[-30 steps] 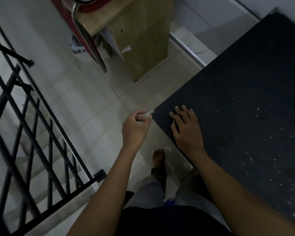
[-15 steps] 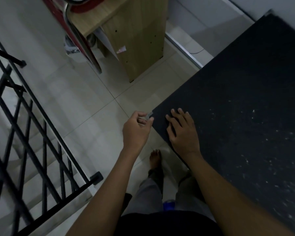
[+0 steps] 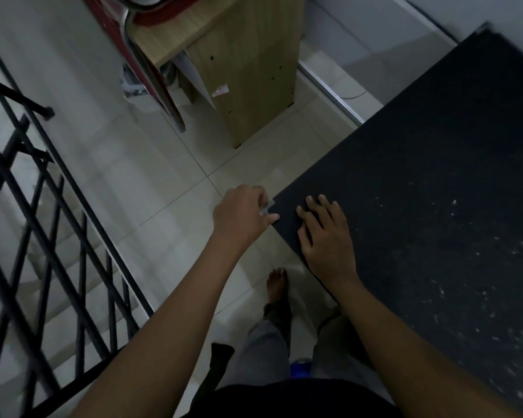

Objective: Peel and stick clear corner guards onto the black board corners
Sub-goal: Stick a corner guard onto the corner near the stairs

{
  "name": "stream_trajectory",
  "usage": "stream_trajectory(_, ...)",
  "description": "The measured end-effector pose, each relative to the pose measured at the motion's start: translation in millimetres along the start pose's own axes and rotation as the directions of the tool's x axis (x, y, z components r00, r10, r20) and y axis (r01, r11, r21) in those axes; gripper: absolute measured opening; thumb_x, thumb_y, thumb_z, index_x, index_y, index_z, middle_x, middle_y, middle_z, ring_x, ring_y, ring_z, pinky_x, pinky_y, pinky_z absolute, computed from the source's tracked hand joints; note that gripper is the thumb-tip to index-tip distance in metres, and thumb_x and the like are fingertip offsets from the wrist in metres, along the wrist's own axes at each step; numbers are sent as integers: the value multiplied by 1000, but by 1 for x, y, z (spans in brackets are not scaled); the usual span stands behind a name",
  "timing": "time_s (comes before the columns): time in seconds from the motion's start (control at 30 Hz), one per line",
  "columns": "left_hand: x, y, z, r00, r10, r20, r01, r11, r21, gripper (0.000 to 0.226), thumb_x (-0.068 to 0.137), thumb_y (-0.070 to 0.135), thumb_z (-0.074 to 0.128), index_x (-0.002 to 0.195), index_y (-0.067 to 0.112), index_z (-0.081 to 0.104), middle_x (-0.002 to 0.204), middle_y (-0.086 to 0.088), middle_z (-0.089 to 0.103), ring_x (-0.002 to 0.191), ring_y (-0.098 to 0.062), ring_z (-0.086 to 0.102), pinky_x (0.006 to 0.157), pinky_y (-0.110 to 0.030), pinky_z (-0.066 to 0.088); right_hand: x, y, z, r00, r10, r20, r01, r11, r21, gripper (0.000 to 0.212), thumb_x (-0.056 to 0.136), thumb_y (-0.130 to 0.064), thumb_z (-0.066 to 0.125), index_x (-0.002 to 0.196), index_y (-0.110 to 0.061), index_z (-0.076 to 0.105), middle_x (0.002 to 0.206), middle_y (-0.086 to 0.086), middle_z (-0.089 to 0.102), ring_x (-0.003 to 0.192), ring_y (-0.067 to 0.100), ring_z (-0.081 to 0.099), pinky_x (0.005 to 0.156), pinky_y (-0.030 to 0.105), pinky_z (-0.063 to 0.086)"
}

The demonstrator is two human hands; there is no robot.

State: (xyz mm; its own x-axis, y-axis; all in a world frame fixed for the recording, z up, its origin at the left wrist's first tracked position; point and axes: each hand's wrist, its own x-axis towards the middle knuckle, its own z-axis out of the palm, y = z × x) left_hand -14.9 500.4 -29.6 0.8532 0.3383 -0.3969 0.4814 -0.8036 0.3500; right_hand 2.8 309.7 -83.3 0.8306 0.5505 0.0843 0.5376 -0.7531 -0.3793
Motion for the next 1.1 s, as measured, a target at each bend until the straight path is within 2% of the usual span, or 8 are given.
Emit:
stream_trajectory(0.2,21,5,-17,984,-75,163,85,995,-54,34,68,45,92,84,25,70,90,7,69,83,-11,64,67,-28,48,2,-2,-3,999,42,12,-42,999,12,34,91,-20,55,121,-11,65,133,12,61,130,32,50,112,46,36)
stream_trajectory(0.3,15,0,-11,984,-107,145,132,976,-175,35,68,41,92,91,22,74,88,8,68,83,-11,65,73,-29,55,26,-7,-15,994,93,-63,-88,993,82,16,89,-26,61,95,-13,69,98,6,69,95,29,60,81,40,44)
stream_trajectory(0.37,10,-3,-5,987,-116,111,139,964,-228,37,71,41,90,98,21,74,89,11,65,85,-10,65,77,-32,56,54,-9,-24,996,85,-37,-75,975,209,16,91,-30,61,87,-16,66,84,0,66,85,22,57,80,36,43)
stream_trajectory(0.53,-2,-16,12,981,-177,84,196,882,-428,38,75,42,88,105,24,72,93,16,65,93,-7,65,85,-32,55,96,-12,-17,976,38,213,-77,981,180,39,84,-63,57,97,-28,69,106,-2,66,119,18,50,120,45,9)
stream_trajectory(0.63,-5,-19,20,977,-190,100,215,855,-473,38,77,47,85,105,25,70,99,17,66,96,-8,65,89,-38,56,96,-15,-9,944,49,327,-82,993,89,53,77,-77,49,102,-34,68,116,-2,57,134,18,33,121,46,-8)
stream_trajectory(0.93,2,-10,24,975,-144,172,216,808,-548,36,84,26,81,82,31,46,101,6,62,87,-18,65,77,-33,53,97,-20,-13,943,33,330,-84,986,142,24,84,-64,56,86,-43,68,116,-14,60,142,17,24,118,49,-14)
stream_trajectory(1.03,-2,-16,23,955,-153,254,291,647,-705,29,83,23,83,98,26,58,108,4,64,101,-12,63,79,-22,49,98,-20,-14,939,36,342,-95,983,155,20,85,-59,58,88,-43,69,120,-14,60,144,18,21,118,48,-16)
stream_trajectory(1.1,-11,-22,22,928,-131,348,360,550,-753,52,80,28,86,125,27,59,119,6,63,107,-12,65,75,-19,51,99,-19,-13,936,35,350,-93,984,150,17,85,-59,59,86,-44,67,120,-14,59,145,18,20,118,48,-16)
